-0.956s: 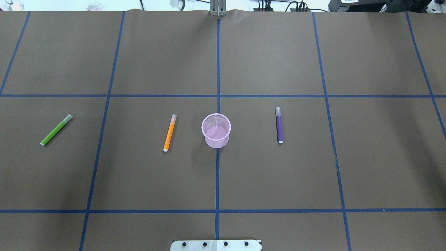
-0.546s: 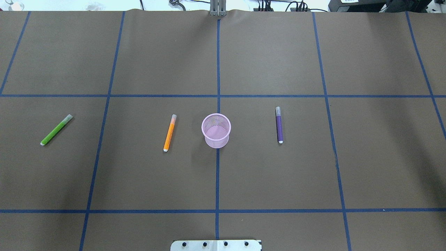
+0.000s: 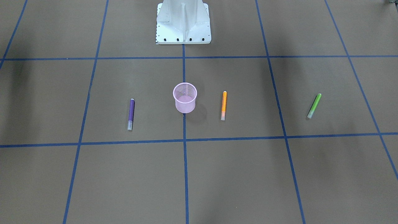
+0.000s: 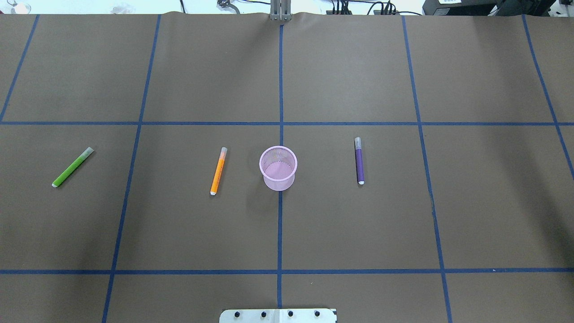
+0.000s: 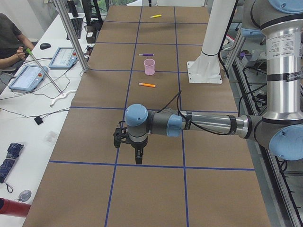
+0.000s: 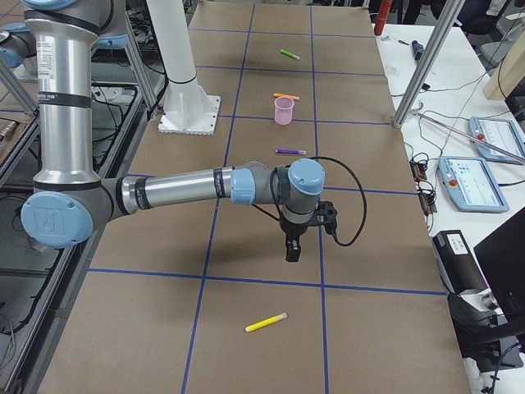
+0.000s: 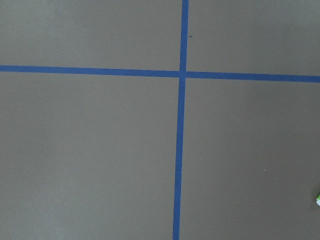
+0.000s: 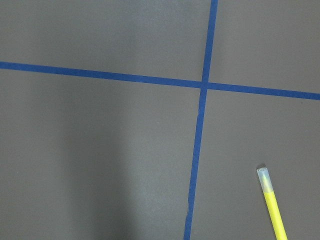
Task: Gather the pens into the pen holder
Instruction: 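Grasp the yellow marker upright with the right gripper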
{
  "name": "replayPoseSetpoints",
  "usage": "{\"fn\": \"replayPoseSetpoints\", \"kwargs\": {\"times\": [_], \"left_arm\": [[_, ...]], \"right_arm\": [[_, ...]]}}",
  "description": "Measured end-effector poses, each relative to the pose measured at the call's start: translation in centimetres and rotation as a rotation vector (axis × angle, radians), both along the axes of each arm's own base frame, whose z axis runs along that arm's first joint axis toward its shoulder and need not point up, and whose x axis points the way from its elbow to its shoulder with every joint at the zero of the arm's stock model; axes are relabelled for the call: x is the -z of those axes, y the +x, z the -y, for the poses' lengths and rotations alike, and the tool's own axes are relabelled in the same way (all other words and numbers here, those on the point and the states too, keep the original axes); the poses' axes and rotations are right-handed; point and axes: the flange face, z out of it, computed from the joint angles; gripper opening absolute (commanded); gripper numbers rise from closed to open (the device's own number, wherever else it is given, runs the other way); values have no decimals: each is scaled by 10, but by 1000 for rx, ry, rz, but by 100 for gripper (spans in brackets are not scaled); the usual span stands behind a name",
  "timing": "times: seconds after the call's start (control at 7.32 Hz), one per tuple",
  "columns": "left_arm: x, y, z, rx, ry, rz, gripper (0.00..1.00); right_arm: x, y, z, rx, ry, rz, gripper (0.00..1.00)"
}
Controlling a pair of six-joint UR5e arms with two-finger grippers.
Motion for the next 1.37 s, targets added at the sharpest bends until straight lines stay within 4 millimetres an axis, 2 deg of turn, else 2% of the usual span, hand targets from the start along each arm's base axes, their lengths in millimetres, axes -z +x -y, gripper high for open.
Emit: {"fn": "replayPoseSetpoints", "kwargs": {"times": [0.14, 0.27, 0.68, 0.82, 1.23, 1.37], "left_arm": [[3, 8, 0, -15, -1, -39, 99], [6, 15, 1, -29, 1, -66, 100], [10, 22, 2, -41, 33, -86, 100], [8, 22, 1, -41, 31, -86, 100], [6, 22, 0, -41, 28, -85, 100], [5, 22, 0, -42, 28, -84, 100]], "right_arm": [[-10, 0, -2, 4, 3, -8, 100], [-34, 1, -3, 20, 2, -34, 99], [-138, -8, -3, 133, 76, -96, 97], [-162, -12, -6, 185, 86, -104, 95], [-194, -15, -7, 246, 73, -112, 94], [-204, -15, -7, 251, 55, -112, 90]]}}
